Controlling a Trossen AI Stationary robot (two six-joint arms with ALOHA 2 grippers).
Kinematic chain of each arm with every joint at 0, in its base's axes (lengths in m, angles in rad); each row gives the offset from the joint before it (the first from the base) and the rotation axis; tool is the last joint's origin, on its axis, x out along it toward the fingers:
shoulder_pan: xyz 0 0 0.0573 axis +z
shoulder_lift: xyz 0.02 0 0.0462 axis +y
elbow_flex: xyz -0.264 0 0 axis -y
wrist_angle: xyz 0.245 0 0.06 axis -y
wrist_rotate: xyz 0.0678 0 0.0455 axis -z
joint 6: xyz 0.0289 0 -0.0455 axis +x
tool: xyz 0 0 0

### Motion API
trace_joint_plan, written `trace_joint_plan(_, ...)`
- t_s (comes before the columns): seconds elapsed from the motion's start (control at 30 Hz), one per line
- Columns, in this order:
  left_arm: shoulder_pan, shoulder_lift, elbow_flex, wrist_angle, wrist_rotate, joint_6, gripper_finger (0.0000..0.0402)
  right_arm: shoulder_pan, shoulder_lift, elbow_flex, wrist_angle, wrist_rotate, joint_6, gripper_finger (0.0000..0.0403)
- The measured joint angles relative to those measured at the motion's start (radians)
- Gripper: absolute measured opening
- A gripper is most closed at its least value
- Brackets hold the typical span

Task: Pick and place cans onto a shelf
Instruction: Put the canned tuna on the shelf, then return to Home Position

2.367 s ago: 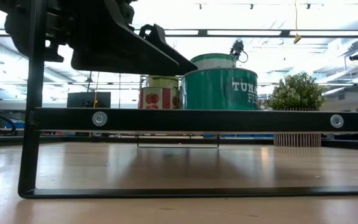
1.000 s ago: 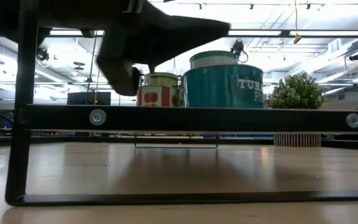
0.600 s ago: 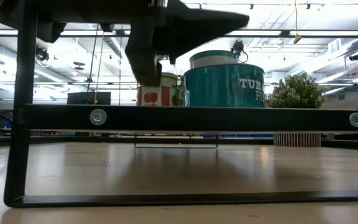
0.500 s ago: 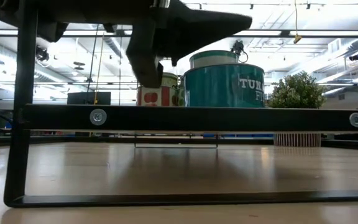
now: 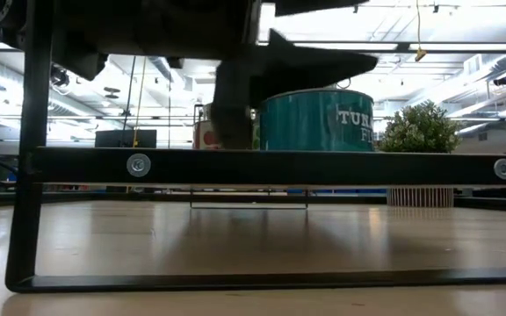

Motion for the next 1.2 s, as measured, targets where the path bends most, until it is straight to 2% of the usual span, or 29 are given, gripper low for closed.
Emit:
trace_joint_plan(0.13,-0.009,0.036,0.039,0.039,-0.005,0.046,0.0293,-0.002,0.000,0.000,-0.001,0.000,0.000,0.0310)
trace_joint_plan(0.43,-0.002,0.064,0.078,0.071,-0.046,0.041,0.0293,-0.002,0.000,0.000,-0.002,0.000,0.003,0.0310)
trace_joint_plan(0.63,0.003,0.064,0.078,0.154,-0.099,0.010,0.0293,-0.002,0.000,0.000,-0.006,-0.001,0.002,0.0310)
trace_joint_plan(0.73,0.001,0.061,0.078,0.174,-0.123,-0.070,0.0293,-0.001,0.000,0.000,-0.011,0.000,0.003,0.0310)
trace_joint_plan(1.0,-0.011,-0.010,0.029,0.176,-0.151,-0.209,0.0293,0.008,-0.008,0.000,-0.032,0.002,0.007,0.0310)
trace_joint_plan(1.2,-0.048,-0.112,-0.067,0.177,-0.232,-0.239,0.0293,-0.001,-0.019,0.000,-0.089,0.009,0.008,0.0310)
